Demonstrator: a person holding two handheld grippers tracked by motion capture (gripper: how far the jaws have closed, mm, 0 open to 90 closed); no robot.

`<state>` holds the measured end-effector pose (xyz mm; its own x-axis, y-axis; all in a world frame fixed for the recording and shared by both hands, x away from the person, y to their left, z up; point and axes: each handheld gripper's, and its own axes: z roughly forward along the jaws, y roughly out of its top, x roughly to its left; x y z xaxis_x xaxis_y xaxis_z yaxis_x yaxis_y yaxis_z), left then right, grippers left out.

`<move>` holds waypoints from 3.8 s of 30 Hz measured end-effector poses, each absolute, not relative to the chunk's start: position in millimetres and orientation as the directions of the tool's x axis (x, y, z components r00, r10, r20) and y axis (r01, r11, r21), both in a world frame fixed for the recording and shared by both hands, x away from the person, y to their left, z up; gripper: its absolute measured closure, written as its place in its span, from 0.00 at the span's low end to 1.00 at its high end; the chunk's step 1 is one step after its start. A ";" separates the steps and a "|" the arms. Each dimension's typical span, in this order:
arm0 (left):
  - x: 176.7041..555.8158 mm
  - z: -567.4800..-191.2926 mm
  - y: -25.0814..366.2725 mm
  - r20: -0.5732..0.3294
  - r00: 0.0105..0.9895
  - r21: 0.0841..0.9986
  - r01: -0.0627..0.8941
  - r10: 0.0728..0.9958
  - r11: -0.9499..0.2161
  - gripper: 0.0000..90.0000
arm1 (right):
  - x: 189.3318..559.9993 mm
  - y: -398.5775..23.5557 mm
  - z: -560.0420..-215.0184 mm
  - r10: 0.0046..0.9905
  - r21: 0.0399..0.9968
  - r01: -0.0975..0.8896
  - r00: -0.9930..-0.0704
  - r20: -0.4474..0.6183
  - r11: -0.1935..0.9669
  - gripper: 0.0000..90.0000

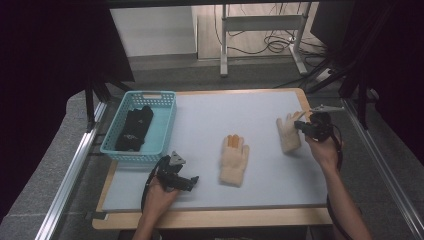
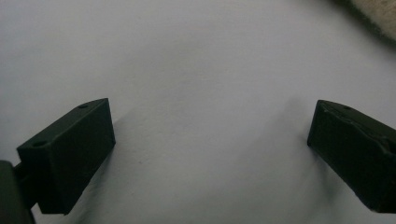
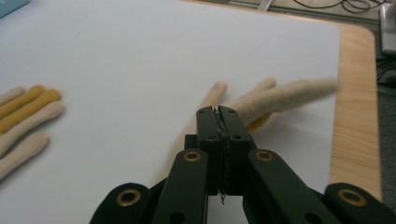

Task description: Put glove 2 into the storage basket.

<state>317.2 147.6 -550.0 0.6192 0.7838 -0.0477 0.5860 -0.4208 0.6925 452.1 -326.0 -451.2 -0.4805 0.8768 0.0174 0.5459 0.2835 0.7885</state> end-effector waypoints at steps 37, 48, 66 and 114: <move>317.2 -549.9 147.8 -0.046 0.621 0.691 0.585 0.783 -0.424 0.01 | 446.3 -243.0 -515.2 0.717 0.694 0.493 -0.696 -0.048 0.525 0.62; 317.2 -549.9 147.9 -0.046 0.621 0.691 0.585 0.783 -0.424 0.01 | 457.3 -220.9 -499.8 0.821 0.763 0.539 -0.571 0.019 0.357 0.48; 317.2 -550.0 147.8 -0.046 0.620 0.692 0.585 0.783 -0.422 0.01 | 478.5 -230.0 -515.9 0.597 0.681 0.387 -0.797 -0.091 0.621 0.63; 317.0 -550.0 147.6 -0.046 0.619 0.693 0.585 0.784 -0.422 0.01 | 378.3 -152.7 -478.2 0.666 0.770 0.481 -0.739 0.099 0.419 0.42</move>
<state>317.0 147.6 -550.0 0.6192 0.7839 -0.0460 0.5850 -0.4215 0.6929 378.3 -152.7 -478.2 -0.7391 0.6663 0.0988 0.4807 0.4190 0.7703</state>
